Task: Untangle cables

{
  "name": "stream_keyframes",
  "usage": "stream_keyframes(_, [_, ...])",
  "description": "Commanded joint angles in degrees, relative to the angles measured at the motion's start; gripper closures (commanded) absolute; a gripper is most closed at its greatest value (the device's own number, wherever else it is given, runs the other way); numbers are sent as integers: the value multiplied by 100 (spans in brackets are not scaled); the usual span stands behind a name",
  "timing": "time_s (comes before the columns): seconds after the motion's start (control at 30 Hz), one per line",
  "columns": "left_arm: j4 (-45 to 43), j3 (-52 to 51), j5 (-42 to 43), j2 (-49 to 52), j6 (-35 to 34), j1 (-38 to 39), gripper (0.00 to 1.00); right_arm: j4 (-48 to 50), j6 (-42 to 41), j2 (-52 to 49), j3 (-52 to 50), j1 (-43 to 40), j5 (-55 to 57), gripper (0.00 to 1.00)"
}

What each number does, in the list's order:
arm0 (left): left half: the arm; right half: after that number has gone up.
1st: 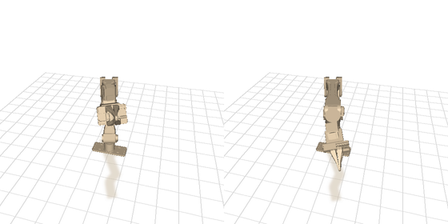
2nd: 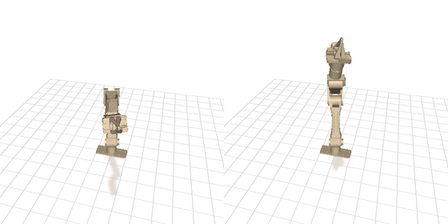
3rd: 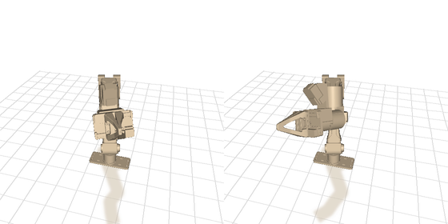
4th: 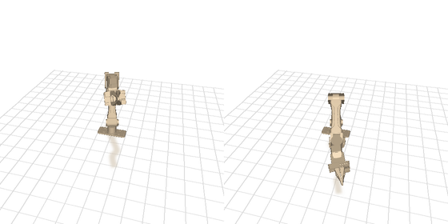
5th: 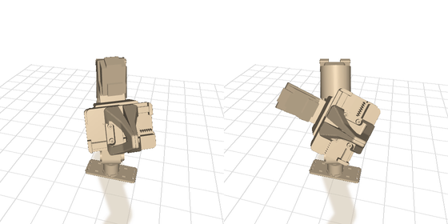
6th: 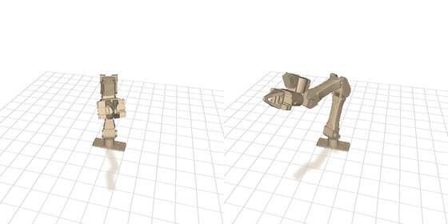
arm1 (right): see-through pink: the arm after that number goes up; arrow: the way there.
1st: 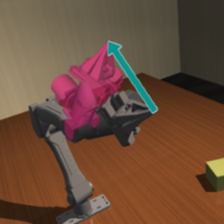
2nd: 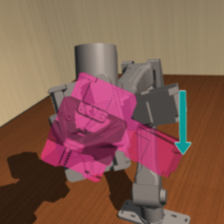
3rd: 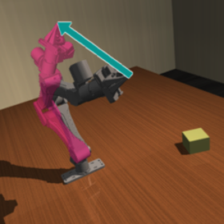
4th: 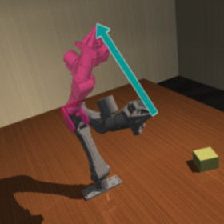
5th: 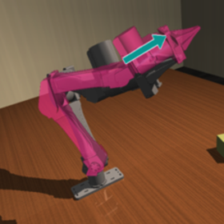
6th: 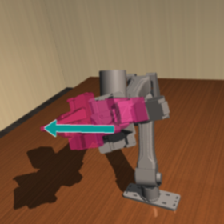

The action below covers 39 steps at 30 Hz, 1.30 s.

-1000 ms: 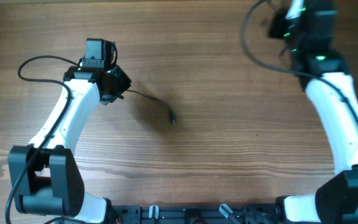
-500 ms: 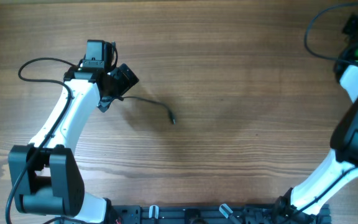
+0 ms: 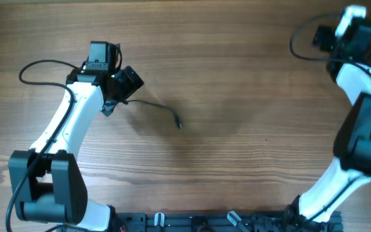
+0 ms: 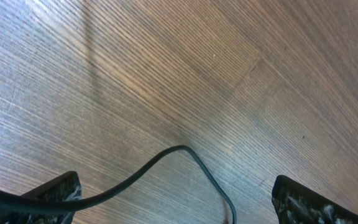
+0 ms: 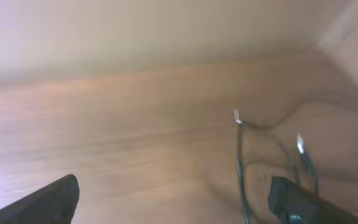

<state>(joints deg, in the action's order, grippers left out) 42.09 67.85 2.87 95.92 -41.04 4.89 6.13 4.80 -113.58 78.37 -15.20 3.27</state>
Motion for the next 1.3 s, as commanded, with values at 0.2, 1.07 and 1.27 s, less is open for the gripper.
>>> stream_keyframes(0.2, [-70,-15,-83,52,26,15,0,-3351,-3187,1178,-79,1357,-2334,0])
stream_keyframes(1.07, [461,1185,-317,-1292,1749,-2697,5,-1869,-1740,761,-245,5005,-1797,0])
stream_keyframes(1.27, [505,1165,-398,437,3508,-2677,27,-2249,-1692,761,-245,5005,-1467,0])
